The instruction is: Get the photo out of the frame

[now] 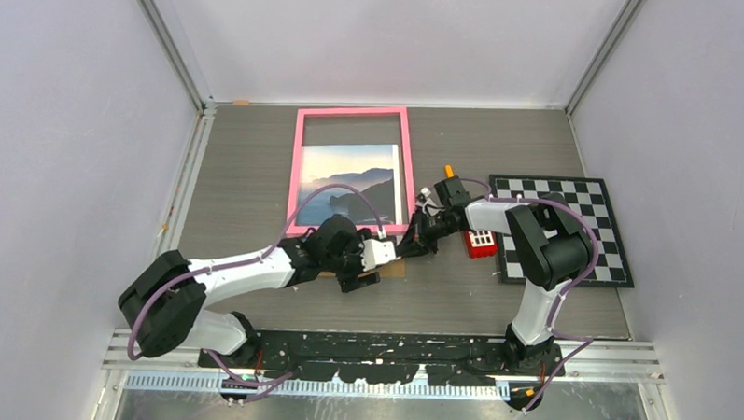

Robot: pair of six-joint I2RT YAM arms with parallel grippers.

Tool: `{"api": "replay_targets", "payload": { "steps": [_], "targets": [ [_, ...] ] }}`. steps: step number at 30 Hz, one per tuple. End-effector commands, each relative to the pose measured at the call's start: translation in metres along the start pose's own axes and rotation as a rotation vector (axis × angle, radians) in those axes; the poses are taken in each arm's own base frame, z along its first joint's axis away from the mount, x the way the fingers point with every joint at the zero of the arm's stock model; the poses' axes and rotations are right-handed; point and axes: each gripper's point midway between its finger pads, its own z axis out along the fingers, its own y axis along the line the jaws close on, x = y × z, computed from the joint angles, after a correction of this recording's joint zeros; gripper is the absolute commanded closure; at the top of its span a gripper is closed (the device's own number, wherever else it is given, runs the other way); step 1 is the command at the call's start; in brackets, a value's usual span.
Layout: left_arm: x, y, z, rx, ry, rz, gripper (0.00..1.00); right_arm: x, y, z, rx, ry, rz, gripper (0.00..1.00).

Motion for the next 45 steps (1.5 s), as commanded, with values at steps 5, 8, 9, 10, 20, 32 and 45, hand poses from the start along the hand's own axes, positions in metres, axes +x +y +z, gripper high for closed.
{"api": "replay_targets", "payload": {
  "steps": [5, 8, 9, 10, 20, 32, 45],
  "targets": [
    [-0.039, 0.022, 0.014, -0.182, -0.1, 0.256, 0.29, -0.007, 0.017, -0.004, -0.081, -0.01, -0.001, 0.99],
    [-0.042, 0.025, 0.021, -0.204, -0.094, 0.269, 0.31, -0.007, 0.018, -0.005, -0.098, -0.008, 0.016, 0.99],
    [-0.043, 0.026, 0.023, -0.212, -0.09, 0.278, 0.32, -0.007, 0.018, -0.005, -0.101, -0.007, 0.021, 1.0],
    [-0.043, 0.027, 0.025, -0.219, -0.088, 0.285, 0.33, -0.007, 0.018, -0.005, -0.103, -0.007, 0.025, 1.0],
    [-0.034, 0.034, 0.043, -0.318, 0.007, 0.377, 0.35, -0.007, 0.019, -0.008, -0.117, -0.012, 0.031, 1.0],
    [0.008, 0.042, 0.027, -0.349, 0.198, 0.487, 0.4, -0.003, 0.017, -0.011, -0.115, 0.001, 0.023, 1.0],
    [0.053, 0.037, -0.007, -0.351, 0.328, 0.515, 0.43, -0.001, 0.014, -0.012, -0.106, 0.011, 0.021, 1.0]
  ]
}}
